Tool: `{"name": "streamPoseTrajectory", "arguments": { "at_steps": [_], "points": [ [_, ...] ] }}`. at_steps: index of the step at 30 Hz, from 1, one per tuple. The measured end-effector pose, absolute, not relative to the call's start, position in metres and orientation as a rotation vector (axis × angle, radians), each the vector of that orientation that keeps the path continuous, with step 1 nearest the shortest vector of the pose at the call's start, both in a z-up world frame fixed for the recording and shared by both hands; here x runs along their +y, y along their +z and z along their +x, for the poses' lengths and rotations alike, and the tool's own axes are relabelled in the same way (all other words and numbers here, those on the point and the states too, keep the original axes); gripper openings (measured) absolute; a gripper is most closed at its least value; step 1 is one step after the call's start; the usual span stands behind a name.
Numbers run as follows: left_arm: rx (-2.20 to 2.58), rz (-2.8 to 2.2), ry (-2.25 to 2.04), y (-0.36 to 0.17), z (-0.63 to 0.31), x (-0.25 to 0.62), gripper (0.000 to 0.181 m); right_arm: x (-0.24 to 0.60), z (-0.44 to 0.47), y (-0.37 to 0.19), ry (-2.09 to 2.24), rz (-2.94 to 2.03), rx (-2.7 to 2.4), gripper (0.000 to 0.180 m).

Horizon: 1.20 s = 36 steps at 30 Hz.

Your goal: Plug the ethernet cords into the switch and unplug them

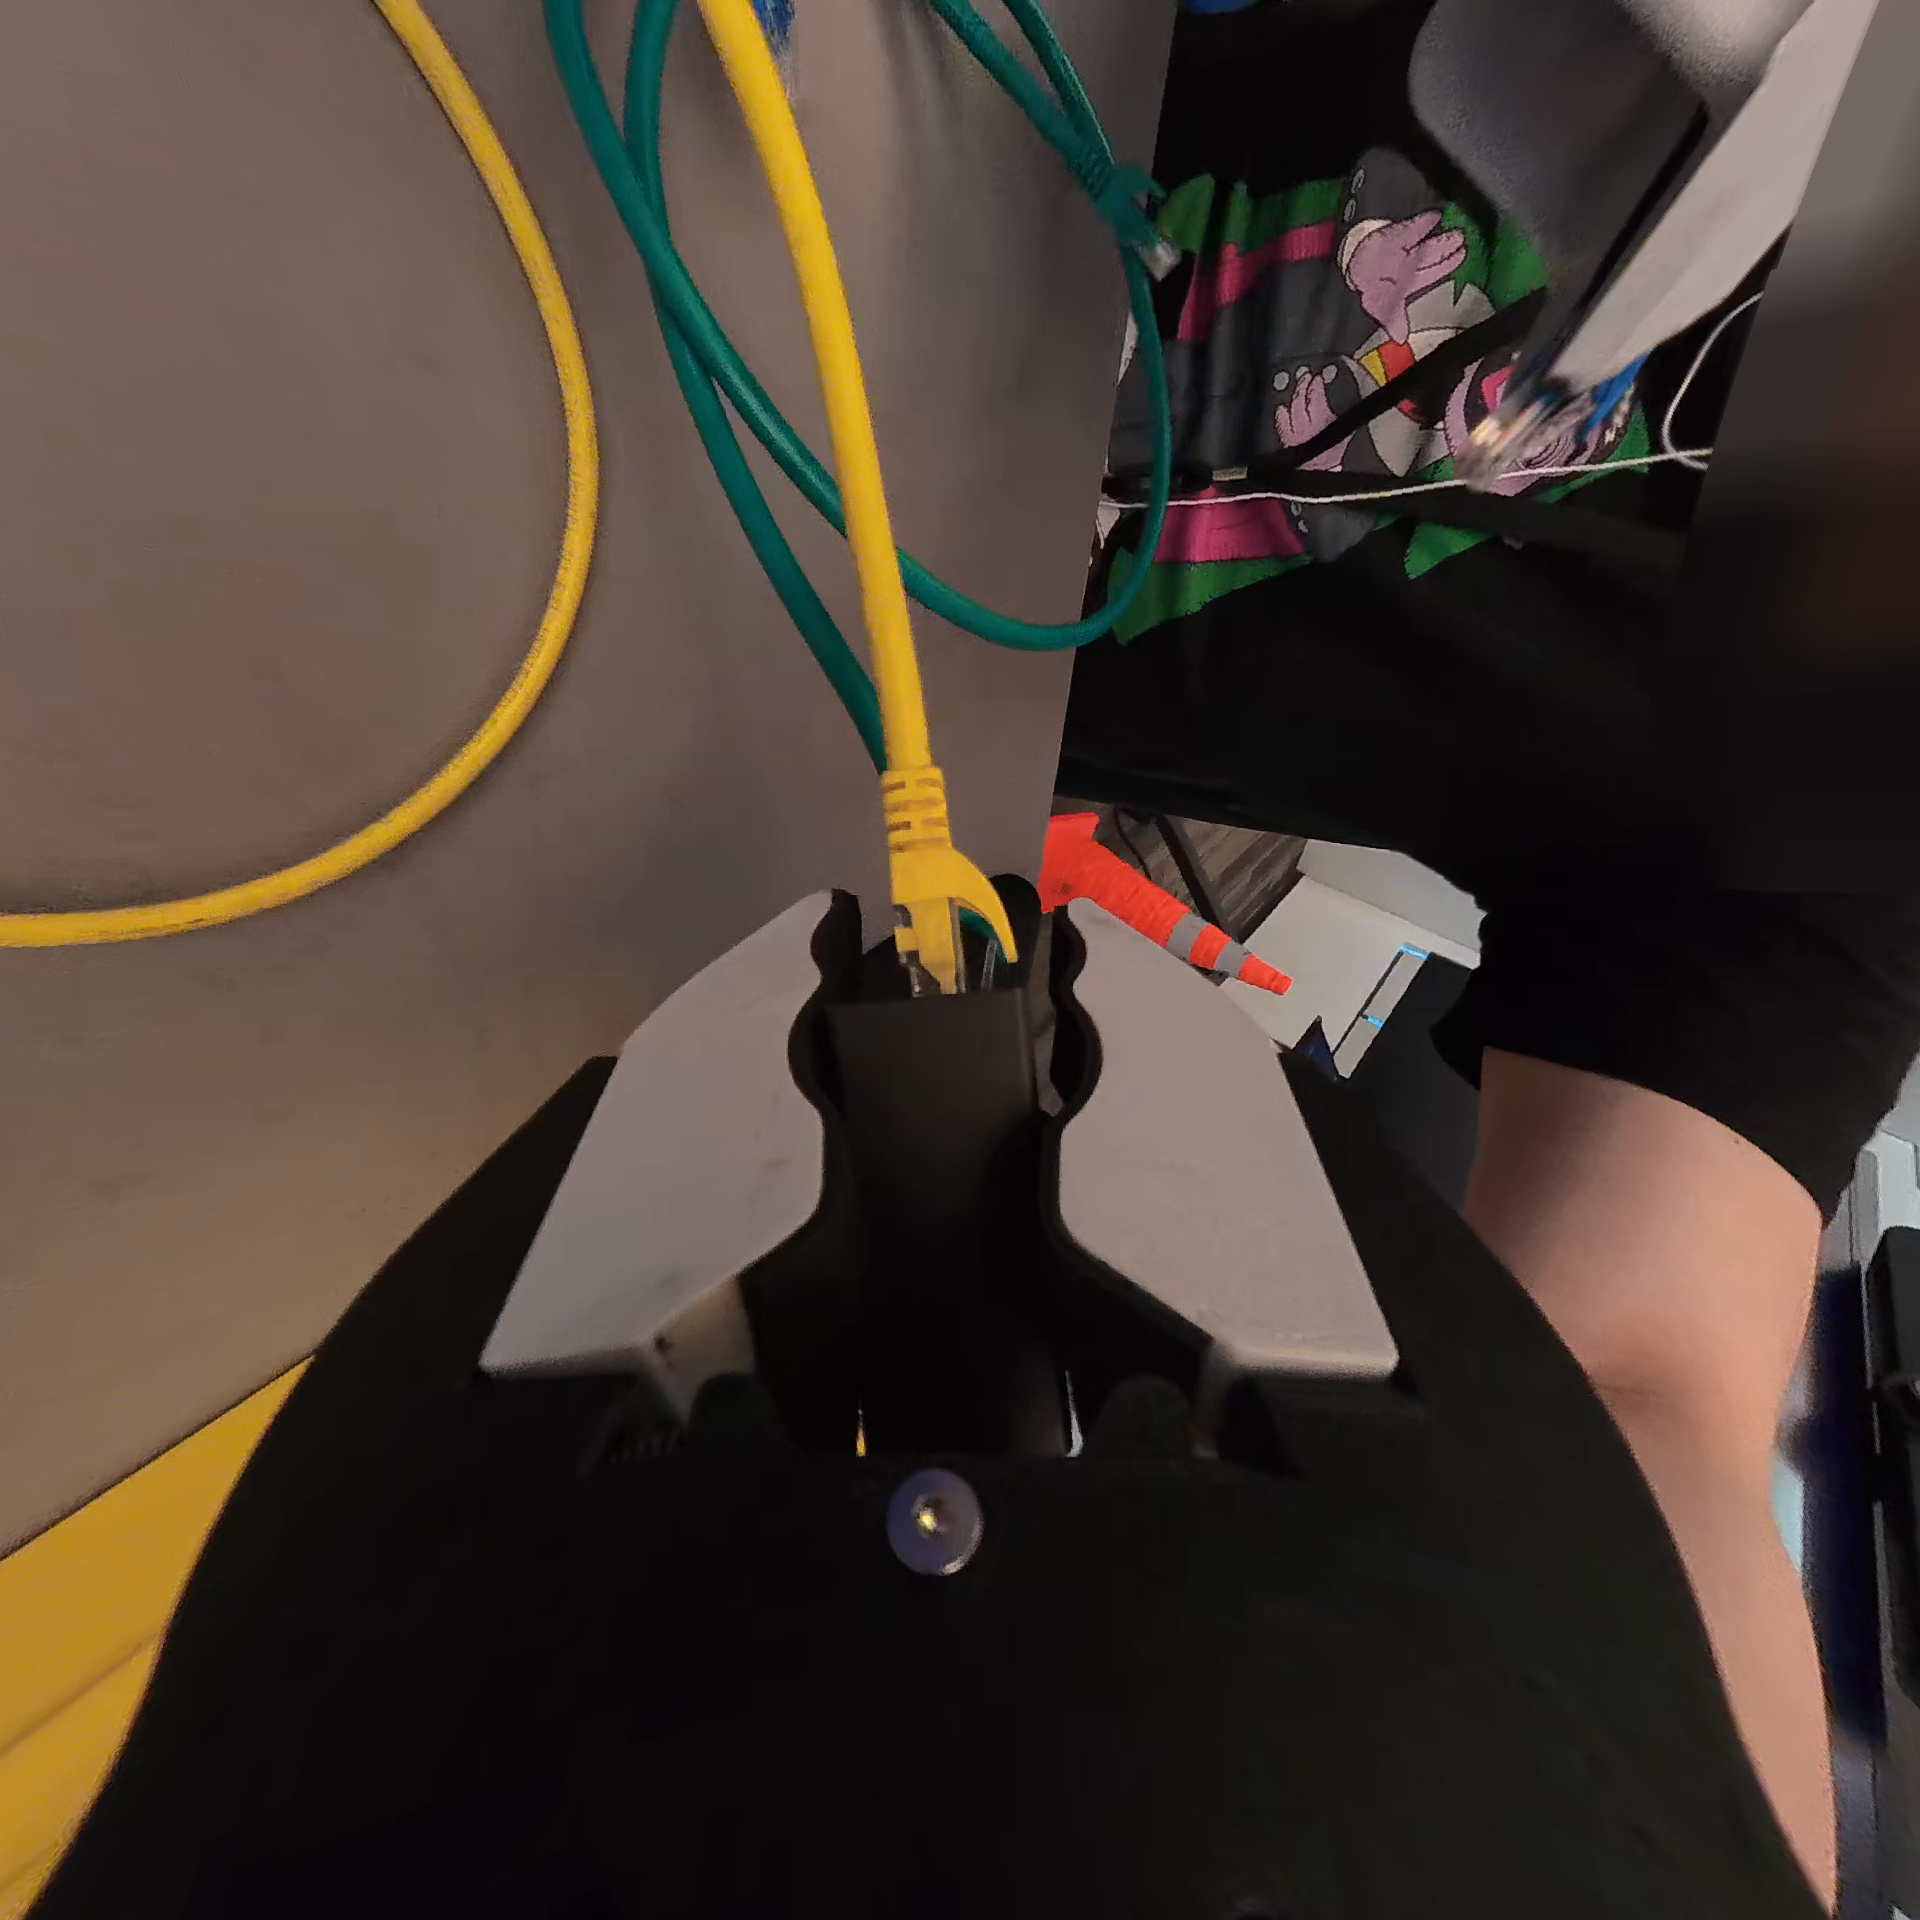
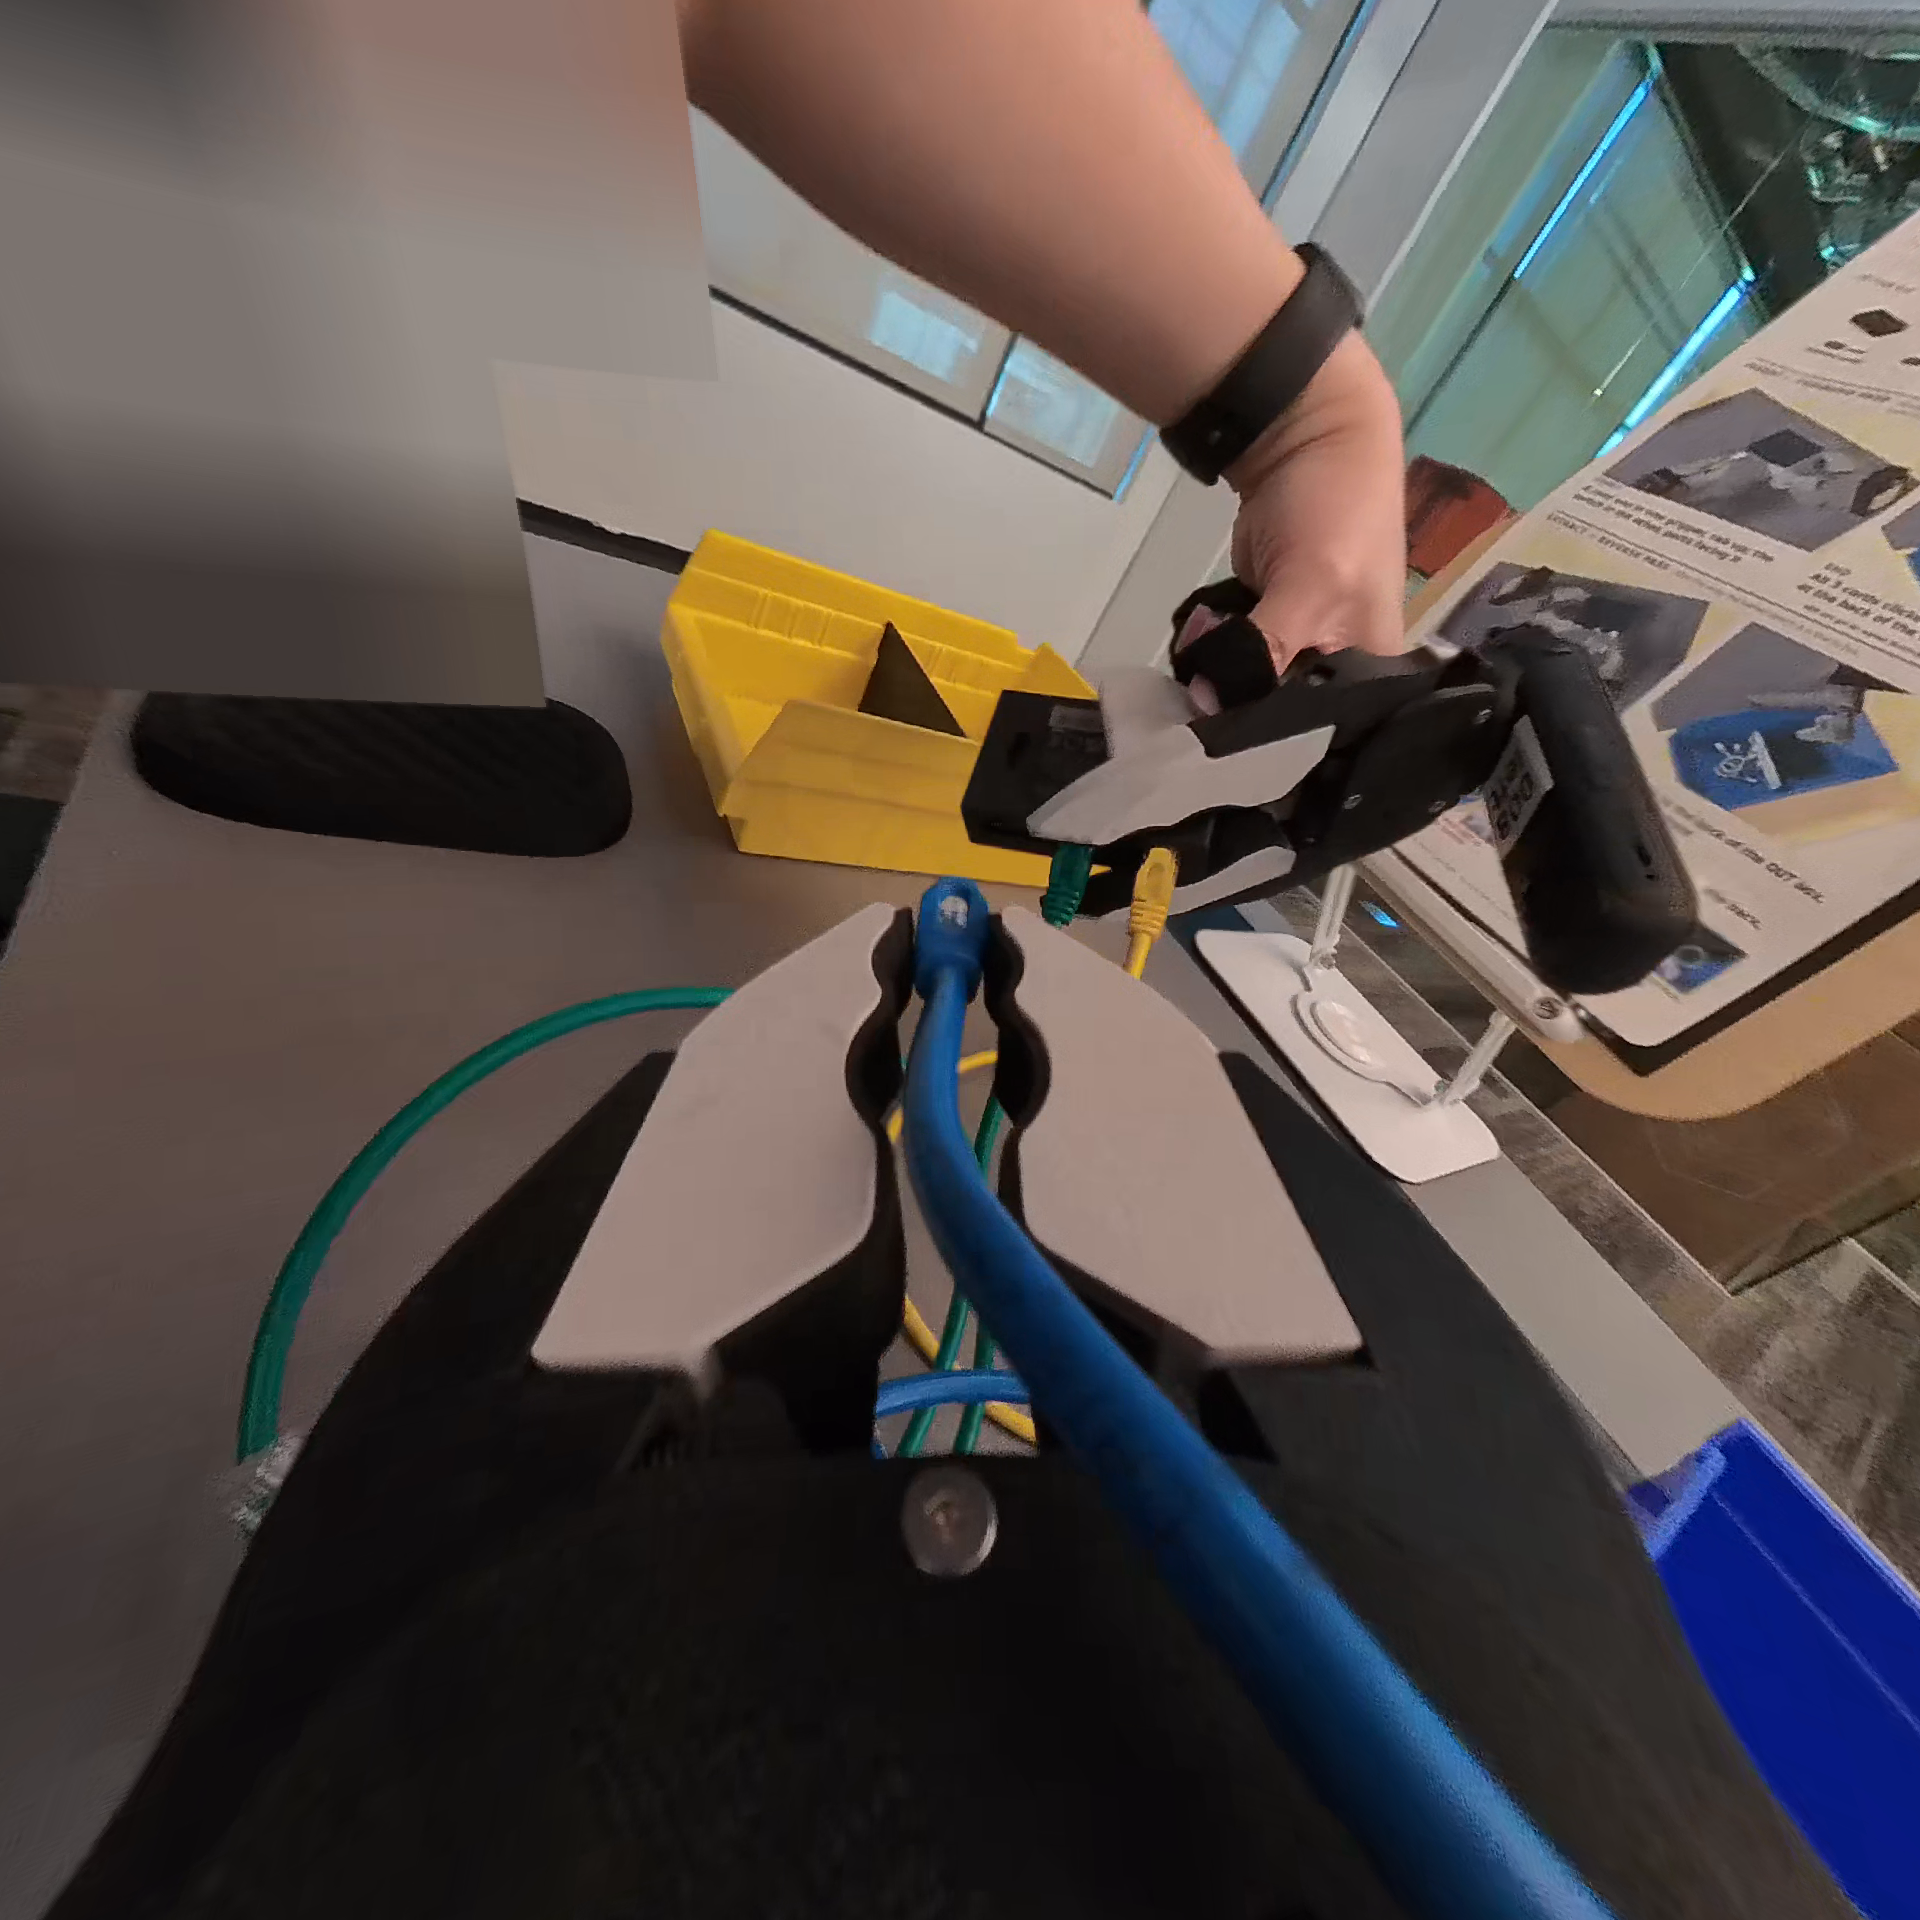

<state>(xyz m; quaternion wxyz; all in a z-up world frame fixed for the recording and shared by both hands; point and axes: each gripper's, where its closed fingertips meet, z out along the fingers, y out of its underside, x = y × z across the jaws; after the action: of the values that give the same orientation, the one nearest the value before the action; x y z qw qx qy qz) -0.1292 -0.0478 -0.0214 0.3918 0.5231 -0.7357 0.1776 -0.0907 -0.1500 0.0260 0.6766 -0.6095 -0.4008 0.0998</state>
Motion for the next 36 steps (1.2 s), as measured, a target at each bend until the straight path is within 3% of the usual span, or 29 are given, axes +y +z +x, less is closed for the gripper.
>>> {"name": "streamPoseTrajectory", "arguments": {
  "at_steps": [8,16,23,33,36],
  "points": [
    [-1.890,1.343,0.478,0.001,-0.094,-0.061,0.034,-0.110,-0.111,0.008,0.001,-1.555,-0.869,0.013],
    [-1.985,1.359,0.542,0.040,-0.076,-0.081,0.034,-0.060,-0.066,-0.007,-0.489,-1.655,-0.687,0.014],
    [-2.071,1.337,0.569,0.056,-0.088,-0.096,0.034,-0.073,-0.038,0.041,-0.440,-1.511,-0.495,0.013],
    [-1.989,1.357,0.516,0.036,-0.113,-0.099,0.030,-0.069,-0.047,0.039,-0.255,-1.540,-0.460,0.013],
    [-1.905,1.335,0.712,0.037,-0.109,-0.106,0.029,-0.069,-0.046,0.039,-0.280,-1.550,-0.476,0.013]
  ]
}}
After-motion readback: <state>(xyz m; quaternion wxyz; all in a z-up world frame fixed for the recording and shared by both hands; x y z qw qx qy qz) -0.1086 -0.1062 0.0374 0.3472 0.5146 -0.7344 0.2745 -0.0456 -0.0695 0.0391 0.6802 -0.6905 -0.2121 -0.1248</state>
